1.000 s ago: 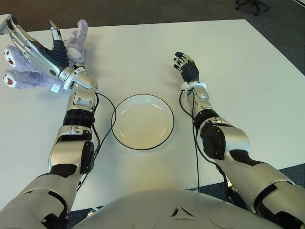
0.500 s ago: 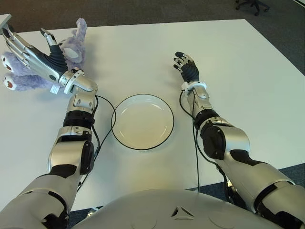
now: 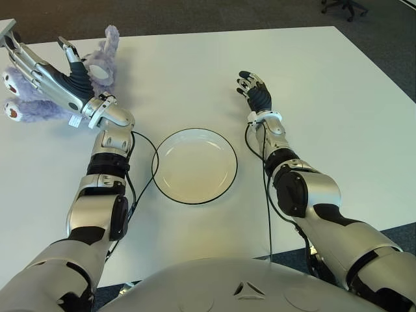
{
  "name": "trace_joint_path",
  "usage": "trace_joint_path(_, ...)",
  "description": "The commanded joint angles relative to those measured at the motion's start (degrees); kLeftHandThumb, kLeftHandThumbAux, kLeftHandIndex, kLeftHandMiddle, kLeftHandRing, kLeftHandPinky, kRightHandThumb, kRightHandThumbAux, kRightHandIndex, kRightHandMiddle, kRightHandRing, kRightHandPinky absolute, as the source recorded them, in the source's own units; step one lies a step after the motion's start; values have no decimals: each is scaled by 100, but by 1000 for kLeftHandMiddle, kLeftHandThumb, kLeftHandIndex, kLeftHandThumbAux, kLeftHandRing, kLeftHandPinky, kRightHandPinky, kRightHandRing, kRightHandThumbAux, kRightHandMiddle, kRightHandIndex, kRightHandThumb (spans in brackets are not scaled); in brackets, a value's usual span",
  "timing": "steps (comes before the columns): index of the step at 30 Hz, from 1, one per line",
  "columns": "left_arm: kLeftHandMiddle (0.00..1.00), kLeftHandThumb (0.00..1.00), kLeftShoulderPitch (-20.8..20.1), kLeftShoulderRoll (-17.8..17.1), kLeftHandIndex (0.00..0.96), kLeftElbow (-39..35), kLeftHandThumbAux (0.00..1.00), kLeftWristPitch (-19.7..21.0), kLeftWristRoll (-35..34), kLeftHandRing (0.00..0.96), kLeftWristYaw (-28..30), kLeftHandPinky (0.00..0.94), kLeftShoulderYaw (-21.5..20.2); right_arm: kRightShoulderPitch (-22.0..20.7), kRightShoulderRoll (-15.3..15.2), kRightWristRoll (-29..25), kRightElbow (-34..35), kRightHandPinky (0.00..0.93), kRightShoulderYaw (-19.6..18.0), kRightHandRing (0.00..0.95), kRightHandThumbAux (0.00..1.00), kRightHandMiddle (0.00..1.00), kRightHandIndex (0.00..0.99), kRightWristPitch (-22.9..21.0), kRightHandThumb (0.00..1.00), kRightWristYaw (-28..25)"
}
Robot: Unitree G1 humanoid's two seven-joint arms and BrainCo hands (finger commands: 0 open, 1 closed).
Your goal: Put the doll into the plate.
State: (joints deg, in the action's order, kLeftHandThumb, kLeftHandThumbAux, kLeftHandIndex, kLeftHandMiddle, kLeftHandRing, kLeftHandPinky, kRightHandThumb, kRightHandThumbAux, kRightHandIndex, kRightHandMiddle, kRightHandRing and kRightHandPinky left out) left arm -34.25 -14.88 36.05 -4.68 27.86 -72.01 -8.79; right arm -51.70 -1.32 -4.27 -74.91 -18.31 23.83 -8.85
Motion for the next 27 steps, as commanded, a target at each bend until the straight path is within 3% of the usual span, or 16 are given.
trace_joint_path(1,0,381,168,91,0,-140,271,275,216,93,-158,92,121,234,41,11,-176,141,0,126,684,158,236,-185,613,42)
trace_joint_path(8,0,345,192,166,0,-275,246,593,438,58,-384,22,196,247,12,75,-167,143,67,118,704,150,217,-177,630,53)
trace_joint_path(27,0,291,378,317,0,-867,219,1040,1001,0,-1226,0,329,249,-1,23,-193,137,-46,117,735,131,196,-274,646,58)
